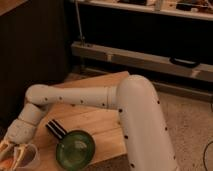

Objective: Place the pepper in the ceramic cup

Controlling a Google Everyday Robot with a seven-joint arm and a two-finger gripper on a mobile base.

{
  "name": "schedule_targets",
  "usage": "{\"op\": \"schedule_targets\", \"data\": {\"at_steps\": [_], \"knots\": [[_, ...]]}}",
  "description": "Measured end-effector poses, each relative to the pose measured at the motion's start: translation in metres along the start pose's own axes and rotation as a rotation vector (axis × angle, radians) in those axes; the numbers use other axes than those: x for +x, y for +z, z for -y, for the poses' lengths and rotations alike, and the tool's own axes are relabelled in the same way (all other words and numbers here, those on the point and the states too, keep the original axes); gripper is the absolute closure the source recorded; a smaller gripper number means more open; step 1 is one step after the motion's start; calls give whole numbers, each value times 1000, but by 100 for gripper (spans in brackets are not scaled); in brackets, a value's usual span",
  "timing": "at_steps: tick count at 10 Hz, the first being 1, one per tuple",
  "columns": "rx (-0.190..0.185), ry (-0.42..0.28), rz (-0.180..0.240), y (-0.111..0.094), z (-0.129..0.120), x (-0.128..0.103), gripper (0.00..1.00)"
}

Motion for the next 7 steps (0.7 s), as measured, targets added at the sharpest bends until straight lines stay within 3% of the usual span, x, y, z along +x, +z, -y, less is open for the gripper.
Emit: {"op": "schedule_targets", "data": {"at_steps": [2,4,5,7], "knots": [[-14,29,-3,2,-2,13,98],[-27,69,-31,-2,-4,20,83],[-29,88,-55,-6,-5,22,71],[-15,103,-69,-14,-7,28,54]]}}
